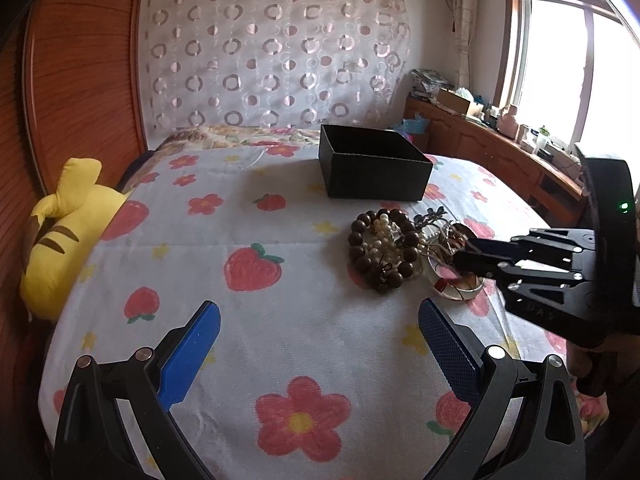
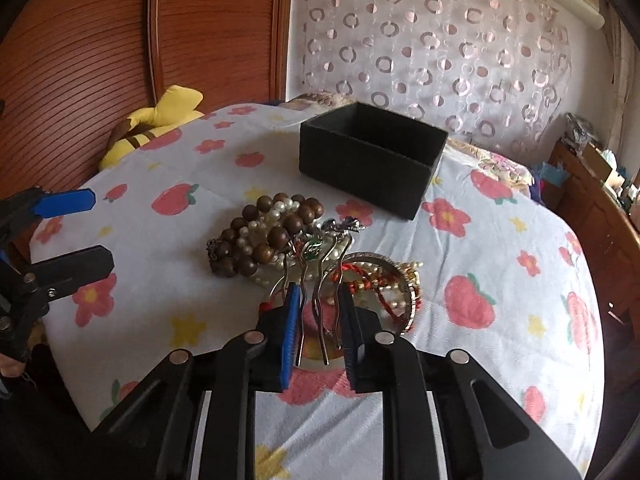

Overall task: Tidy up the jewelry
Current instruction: 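Lower the right gripper onto the silver hair comb and close it, then lift the comb with the right gripper while the left gripper grasps the brown bead bracelet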

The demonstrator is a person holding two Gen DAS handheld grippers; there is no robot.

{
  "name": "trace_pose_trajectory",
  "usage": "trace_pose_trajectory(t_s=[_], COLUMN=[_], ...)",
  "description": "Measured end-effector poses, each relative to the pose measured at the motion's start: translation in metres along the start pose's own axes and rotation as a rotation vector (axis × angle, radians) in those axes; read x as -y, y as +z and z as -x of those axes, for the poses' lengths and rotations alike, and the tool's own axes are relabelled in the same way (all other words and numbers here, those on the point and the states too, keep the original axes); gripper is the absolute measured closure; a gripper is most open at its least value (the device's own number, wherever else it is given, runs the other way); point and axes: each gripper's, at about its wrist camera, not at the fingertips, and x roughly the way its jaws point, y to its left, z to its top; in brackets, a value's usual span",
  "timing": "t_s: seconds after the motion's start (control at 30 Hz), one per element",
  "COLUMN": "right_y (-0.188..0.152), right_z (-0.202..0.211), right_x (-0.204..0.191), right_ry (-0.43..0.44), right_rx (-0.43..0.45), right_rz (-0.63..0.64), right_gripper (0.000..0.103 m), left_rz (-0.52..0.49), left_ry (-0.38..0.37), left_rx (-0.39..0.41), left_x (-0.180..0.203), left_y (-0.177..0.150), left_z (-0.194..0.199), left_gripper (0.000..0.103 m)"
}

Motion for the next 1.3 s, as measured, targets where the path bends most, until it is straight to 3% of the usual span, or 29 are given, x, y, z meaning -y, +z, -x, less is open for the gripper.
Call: trace_pose_trajectory(t_s=[0.2,0.3,0.53,0.73,0.77,1.0,1.1,1.3], right_y=[0.004,0.006,0.006,0.008,0.008,0.003,0.000,-0.005], right_z=[0.023,0.029,0.035,0.053,0.055,0.061,0.061,0.060], right_x=[0.005,0.004,-0.001,0.003,0.005,0.022,0.027,0.031], right_ry=[0.013,0.031,0.082,0.065,0.060,0.021,0.009,0.009], right_rx=[0.057,0.072,0.100,0.142,0.146,0.146,0.143,0.145], right_rz=[-0.006,-0.006,-0.006,-0.006,-0.006,-0.020,-0.031,-0.048], right_gripper=[0.088,0.099,0.101,0.101,0.101,0.101,0.101,0.101], left_rz=[0.000,-0.002,-0.001,-0.035,-0.044,-0.151,-0.192,-0.107], left_ry=[0.000,0.002,0.001,-0.034,-0.043,-0.130,-0.131,-0.174], left_rx=[-0.009,-0.013,-0.013,-0.037,-0.042,-0.123,-0.159,-0.166], left_x=[-0.001,-0.001,-0.001,0.008,0.010,0.032,0.041,0.026], left_y=[-0.002,-0.002,-0.002,0.005,0.007,0.019,0.022,0.038], left_z=[-0.002,-0.004,-0.004,-0.014,-0.016,-0.042,-0.054,-0.062], left_gripper=[0.007,0.007,0.007,0.007,0.009,0.057,0.062,0.063])
